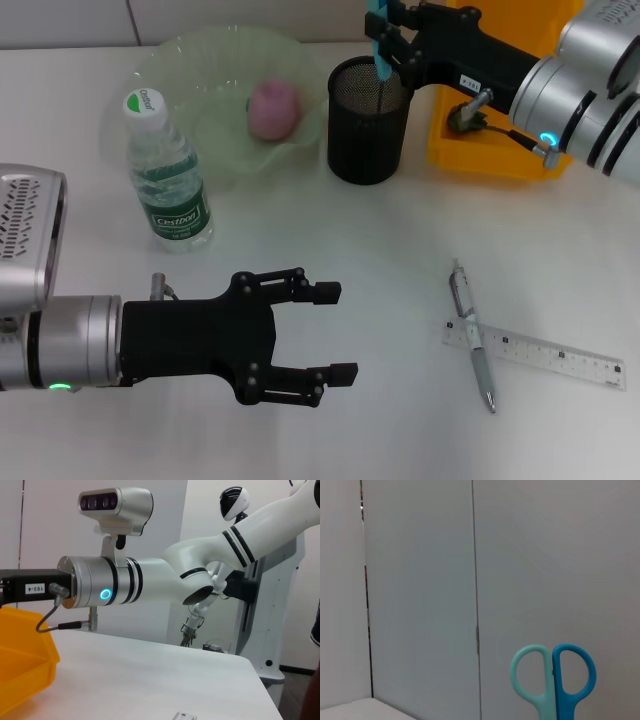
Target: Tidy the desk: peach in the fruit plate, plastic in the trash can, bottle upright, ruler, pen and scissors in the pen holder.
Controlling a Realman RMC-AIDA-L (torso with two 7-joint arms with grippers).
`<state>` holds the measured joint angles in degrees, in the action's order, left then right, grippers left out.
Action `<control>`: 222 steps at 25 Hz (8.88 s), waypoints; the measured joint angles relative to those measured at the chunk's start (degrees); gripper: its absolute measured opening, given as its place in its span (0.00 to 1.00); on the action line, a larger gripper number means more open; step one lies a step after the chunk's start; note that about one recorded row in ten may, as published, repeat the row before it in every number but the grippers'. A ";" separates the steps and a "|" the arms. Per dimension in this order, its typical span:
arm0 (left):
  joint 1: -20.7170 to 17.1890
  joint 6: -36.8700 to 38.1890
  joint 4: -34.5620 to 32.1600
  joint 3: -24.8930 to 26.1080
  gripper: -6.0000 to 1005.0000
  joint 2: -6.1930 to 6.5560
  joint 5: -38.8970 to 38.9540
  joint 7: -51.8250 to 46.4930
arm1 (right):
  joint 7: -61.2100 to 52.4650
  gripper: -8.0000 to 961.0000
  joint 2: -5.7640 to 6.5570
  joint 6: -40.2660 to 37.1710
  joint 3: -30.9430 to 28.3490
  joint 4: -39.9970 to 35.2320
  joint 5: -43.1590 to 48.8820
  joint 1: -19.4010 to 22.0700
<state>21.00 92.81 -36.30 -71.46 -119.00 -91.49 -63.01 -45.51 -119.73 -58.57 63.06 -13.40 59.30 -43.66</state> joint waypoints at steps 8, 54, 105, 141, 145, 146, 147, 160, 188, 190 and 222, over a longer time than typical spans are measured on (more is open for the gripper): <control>-0.17 0.06 0.00 0.00 0.83 0.00 0.00 0.00 | 0.25 0.24 0.00 1.71 0.86 0.12 0.01 0.00; -2.71 3.98 -0.56 1.41 0.83 0.62 0.63 -0.40 | -72.44 0.86 0.46 -43.14 14.25 -65.75 81.85 9.87; -2.51 3.91 -0.61 1.50 0.83 0.62 0.62 -0.97 | -75.97 0.51 0.26 -27.54 27.20 -52.65 82.39 7.00; -2.28 3.91 -0.70 1.75 0.83 0.62 0.71 -0.93 | 3.40 0.46 0.21 -8.61 6.25 -11.00 -10.49 4.85; -2.28 4.01 -0.70 2.14 0.83 0.62 0.70 -0.95 | 6.49 0.47 0.12 -7.55 6.27 -5.94 -10.61 2.56; -2.28 4.01 -0.70 2.14 0.83 0.62 0.70 -0.95 | 6.49 0.47 0.12 -7.55 6.27 -5.94 -10.61 2.56; -2.28 4.01 -0.70 2.14 0.83 0.62 0.70 -0.96 | 6.69 0.47 0.12 -6.37 6.27 -5.34 -10.57 2.37; -2.22 4.04 -0.70 2.11 0.83 0.62 0.70 -0.97 | 6.91 0.50 0.08 -2.16 7.64 -2.84 -10.40 2.02; -2.10 4.04 -0.88 2.11 0.83 0.61 0.70 -0.88 | 6.55 0.56 -0.06 2.07 10.77 -2.55 -10.60 1.33; -2.10 4.04 -0.88 2.11 0.83 0.62 0.70 -0.88 | 6.54 0.57 -0.06 2.06 10.77 -2.53 -10.59 1.34; -1.75 4.51 -0.88 2.83 0.83 0.58 0.57 -0.39 | -117.88 0.82 0.49 -45.16 7.36 -78.62 81.46 10.92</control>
<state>19.25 97.32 -37.18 -68.63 -118.42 -90.92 -63.41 -163.39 -119.24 -103.73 70.42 -92.02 140.76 -32.74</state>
